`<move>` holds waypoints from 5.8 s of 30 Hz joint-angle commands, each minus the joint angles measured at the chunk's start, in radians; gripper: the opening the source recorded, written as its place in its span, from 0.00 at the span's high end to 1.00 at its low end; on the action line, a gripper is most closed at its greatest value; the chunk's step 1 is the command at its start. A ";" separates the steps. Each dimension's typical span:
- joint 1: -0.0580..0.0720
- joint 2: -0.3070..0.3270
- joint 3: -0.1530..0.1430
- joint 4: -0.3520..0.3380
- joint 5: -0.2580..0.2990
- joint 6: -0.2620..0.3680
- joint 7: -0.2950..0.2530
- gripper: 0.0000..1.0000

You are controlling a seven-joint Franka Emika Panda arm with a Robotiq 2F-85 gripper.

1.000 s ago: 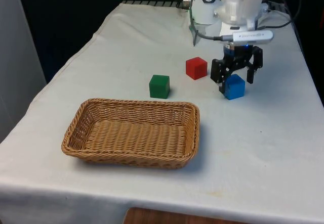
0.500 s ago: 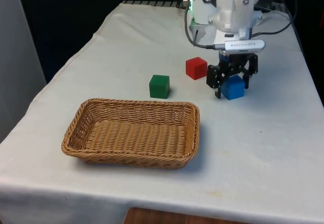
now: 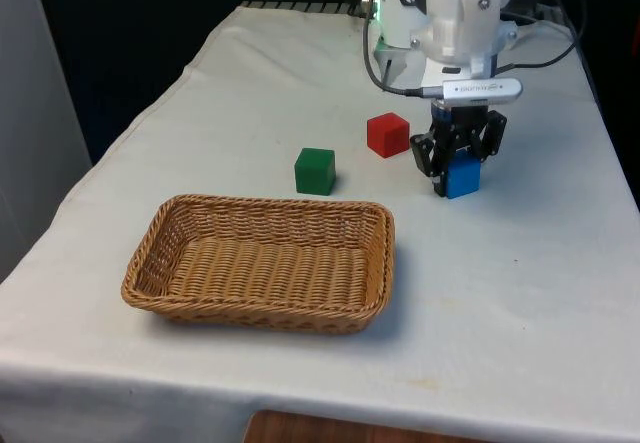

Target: Pick up the blue cube and place it into the basket.

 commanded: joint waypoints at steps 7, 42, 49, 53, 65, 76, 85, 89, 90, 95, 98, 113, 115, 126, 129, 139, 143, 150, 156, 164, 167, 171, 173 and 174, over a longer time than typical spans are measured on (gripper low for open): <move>-0.003 -0.050 0.005 -0.013 0.006 -0.033 -0.001 0.99; -0.001 -0.316 0.005 -0.025 0.010 -0.266 0.001 0.99; 0.004 -0.316 0.003 -0.020 0.000 -0.271 0.012 0.99; -0.002 -0.318 -0.004 -0.002 0.001 -0.291 0.008 0.99; -0.002 -0.303 -0.035 0.061 0.003 -0.342 0.006 0.99; -0.003 -0.217 -0.066 0.199 0.005 -0.383 -0.025 0.99; -0.006 -0.139 -0.087 0.309 0.007 -0.409 -0.048 0.99; -0.008 -0.110 -0.098 0.344 0.008 -0.414 -0.058 0.99; -0.009 -0.104 -0.101 0.351 0.008 -0.414 -0.059 0.99; -0.007 -0.086 -0.114 0.366 0.004 -0.407 -0.054 0.99; -0.012 -0.069 -0.121 0.380 0.009 -0.407 -0.054 0.99; -0.011 -0.022 -0.153 0.424 0.011 -0.405 -0.036 0.99; -0.013 -0.002 -0.161 0.455 0.010 -0.420 -0.035 0.99; -0.024 0.072 -0.185 0.546 0.028 -0.428 -0.063 0.99; -0.026 0.091 -0.197 0.564 0.040 -0.424 -0.069 0.99; -0.028 0.118 -0.221 0.579 0.057 -0.414 -0.066 0.99; -0.042 0.143 -0.221 0.600 0.087 -0.409 -0.081 0.99; -0.040 0.158 -0.240 0.620 0.139 -0.410 -0.107 0.99; -0.052 0.178 -0.244 0.664 0.187 -0.433 -0.138 0.99; -0.058 0.231 -0.258 0.754 0.219 -0.462 -0.156 0.99; -0.053 0.235 -0.264 0.759 0.215 -0.451 -0.152 0.99; -0.063 0.287 -0.273 0.821 0.221 -0.465 -0.152 0.99; -0.063 0.301 -0.278 0.832 0.223 -0.460 -0.150 0.99; -0.064 0.307 -0.281 0.837 0.223 -0.459 -0.150 0.99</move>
